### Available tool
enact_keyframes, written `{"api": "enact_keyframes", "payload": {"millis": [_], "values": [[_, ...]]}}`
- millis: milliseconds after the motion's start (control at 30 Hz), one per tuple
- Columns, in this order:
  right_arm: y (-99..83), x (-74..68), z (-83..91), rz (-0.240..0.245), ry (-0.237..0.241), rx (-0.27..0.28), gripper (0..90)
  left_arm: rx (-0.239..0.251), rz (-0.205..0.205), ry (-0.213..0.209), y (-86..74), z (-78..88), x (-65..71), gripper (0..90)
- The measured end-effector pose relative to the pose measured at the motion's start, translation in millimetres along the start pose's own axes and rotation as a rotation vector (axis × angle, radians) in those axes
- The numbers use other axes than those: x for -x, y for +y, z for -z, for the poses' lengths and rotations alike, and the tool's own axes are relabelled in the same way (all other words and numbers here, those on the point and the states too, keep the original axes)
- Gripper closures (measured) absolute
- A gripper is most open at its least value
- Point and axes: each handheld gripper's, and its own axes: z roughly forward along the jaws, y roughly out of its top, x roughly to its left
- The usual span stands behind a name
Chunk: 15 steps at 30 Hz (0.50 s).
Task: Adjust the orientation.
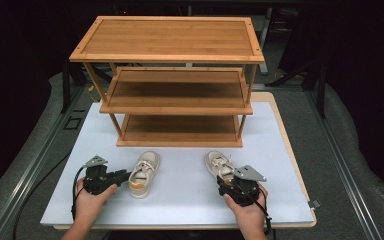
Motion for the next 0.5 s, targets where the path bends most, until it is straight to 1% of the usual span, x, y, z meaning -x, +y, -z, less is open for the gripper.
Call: {"api": "enact_keyframes", "payload": {"millis": [33,67,100,133,200,233,267,300,333,367,400,433,500], "values": [[-0.2,-2.1,-2.2,-0.008,0.003,0.001,33.9,-0.002,-0.012,-0.005,0.5,-1.5,3.9,67.4],[0.9,-9.8,-7.6,0.008,0.002,0.001,33.9,0.001,-0.026,-0.011,1.1,-2.9,8.4,66.0],[1.6,-13.0,-9.7,0.010,0.006,0.003,33.9,0.004,-0.031,-0.007,1.1,-3.3,10.3,65.7],[1.6,-13.0,-9.7,0.010,0.006,0.003,33.9,0.004,-0.031,-0.007,1.1,-3.3,10.3,65.0],[2.7,-22.8,-16.4,0.029,-0.005,0.001,33.7,0.002,-0.044,0.019,1.3,-3.5,11.2,64.5],[1.6,-30.4,-21.7,0.050,-0.018,-0.005,32.8,-0.002,-0.038,0.031,0.5,-4.2,9.5,64.0],[1.6,-30.4,-21.7,0.050,-0.018,-0.005,32.8,-0.002,-0.038,0.031,0.5,-4.2,9.5,63.5],[1.2,-32.4,-23.0,0.058,-0.023,-0.006,32.2,0.001,-0.027,0.026,0.2,-4.5,7.6,63.5],[0.3,-34.2,-23.8,0.060,-0.033,-0.024,31.2,0.004,-0.022,0.024,0.4,-4.3,6.4,62.3],[-2.6,-32.3,-26.6,0.043,-0.027,-0.058,29.8,0.012,-0.018,0.021,1.4,-3.2,6.3,59.7],[-2.6,-32.3,-26.6,0.043,-0.027,-0.058,29.8,0.012,-0.018,0.021,1.4,-3.2,6.3,58.7],[-4.9,-29.3,-27.2,0.028,0.025,-0.040,29.3,0.026,-0.026,0.023,2.8,-1.3,7.8,58.0],[-4.6,-28.8,-27.0,0.035,0.031,-0.040,29.1,0.032,-0.033,0.026,3.5,0.3,9.6,57.7]]}}
